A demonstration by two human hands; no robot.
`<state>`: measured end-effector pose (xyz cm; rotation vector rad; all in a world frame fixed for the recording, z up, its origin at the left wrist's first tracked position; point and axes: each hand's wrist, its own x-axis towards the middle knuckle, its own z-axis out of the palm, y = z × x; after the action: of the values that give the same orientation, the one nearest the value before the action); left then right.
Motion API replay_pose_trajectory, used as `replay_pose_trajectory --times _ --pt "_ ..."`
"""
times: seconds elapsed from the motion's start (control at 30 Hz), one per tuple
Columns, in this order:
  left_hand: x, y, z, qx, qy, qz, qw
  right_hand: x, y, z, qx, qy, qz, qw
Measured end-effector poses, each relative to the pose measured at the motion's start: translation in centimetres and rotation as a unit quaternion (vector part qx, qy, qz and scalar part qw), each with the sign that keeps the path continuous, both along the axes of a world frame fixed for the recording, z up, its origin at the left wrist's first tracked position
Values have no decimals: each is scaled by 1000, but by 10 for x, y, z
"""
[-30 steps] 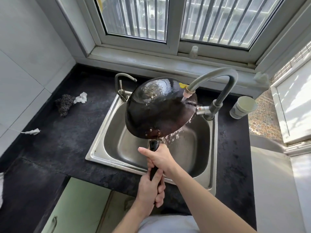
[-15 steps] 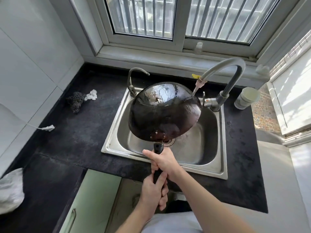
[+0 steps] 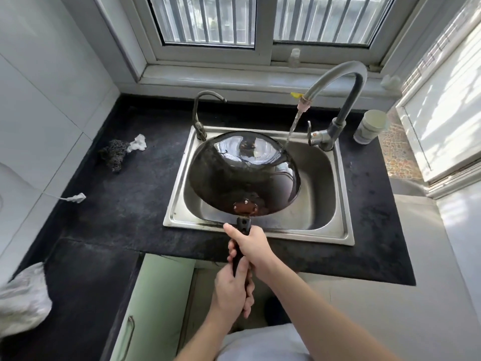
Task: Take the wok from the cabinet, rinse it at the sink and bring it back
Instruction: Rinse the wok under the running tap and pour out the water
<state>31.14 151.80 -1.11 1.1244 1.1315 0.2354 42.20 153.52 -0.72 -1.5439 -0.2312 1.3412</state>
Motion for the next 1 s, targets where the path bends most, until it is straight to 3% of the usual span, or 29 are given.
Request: replay_pose_trajectory --times 0.2,0.53,0.77,1.0 --pt "-2 -3 -4 56 30 -31 998 -3 -1 -8 -18 92 -68 993" --pt "9 0 -1 198 90 -93 972 11 -12 -29 56 284 -150 945" --pt "32 2 -5 262 98 -132 951 36 -12 -23 51 257 -183 948" --pt "31 6 -3 338 132 -184 914 39 -15 -12 -36 168 -227 959"
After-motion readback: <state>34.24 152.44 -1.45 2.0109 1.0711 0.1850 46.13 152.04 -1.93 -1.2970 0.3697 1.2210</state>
